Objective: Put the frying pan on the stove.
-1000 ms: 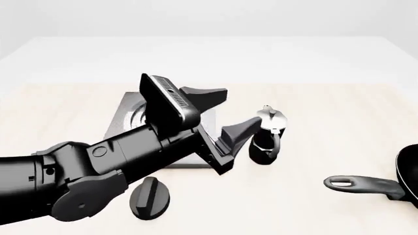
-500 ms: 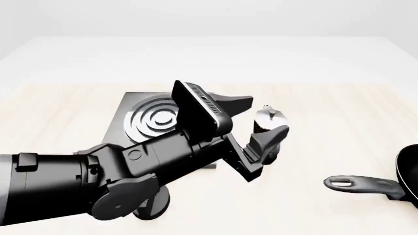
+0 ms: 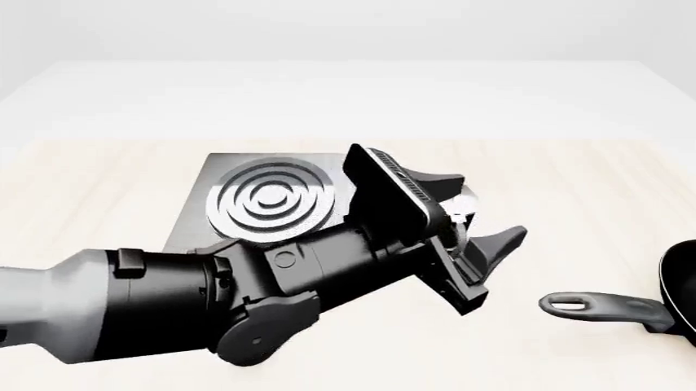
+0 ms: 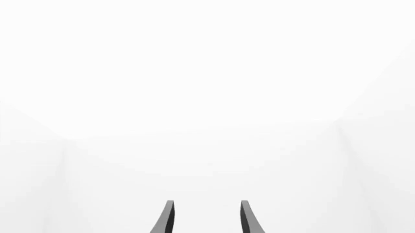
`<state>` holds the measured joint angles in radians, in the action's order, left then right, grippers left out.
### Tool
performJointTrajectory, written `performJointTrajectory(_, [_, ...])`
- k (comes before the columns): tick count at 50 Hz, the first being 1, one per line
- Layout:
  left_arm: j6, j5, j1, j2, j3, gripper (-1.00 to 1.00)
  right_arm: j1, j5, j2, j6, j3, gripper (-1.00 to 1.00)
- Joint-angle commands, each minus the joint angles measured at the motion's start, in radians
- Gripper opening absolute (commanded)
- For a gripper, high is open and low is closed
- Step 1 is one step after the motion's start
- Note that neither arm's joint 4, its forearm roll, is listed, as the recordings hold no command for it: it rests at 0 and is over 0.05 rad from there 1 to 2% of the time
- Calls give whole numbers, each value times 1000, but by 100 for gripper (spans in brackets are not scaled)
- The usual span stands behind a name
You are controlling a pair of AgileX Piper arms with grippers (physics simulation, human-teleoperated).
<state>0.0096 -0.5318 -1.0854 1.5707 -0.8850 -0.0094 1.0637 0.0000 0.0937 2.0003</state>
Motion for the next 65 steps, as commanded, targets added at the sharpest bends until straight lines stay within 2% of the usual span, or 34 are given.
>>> performJointTrajectory(1, [9,32,-27,49,-64,100,-3,0,0,6,3,100])
performJointTrajectory(6, [14,48,-32,63,-87,100,-8,-33,0,11,-31,100])
performJointTrajectory(65, [61,244,-80,285,-386,100,0,13,0,29,46,100])
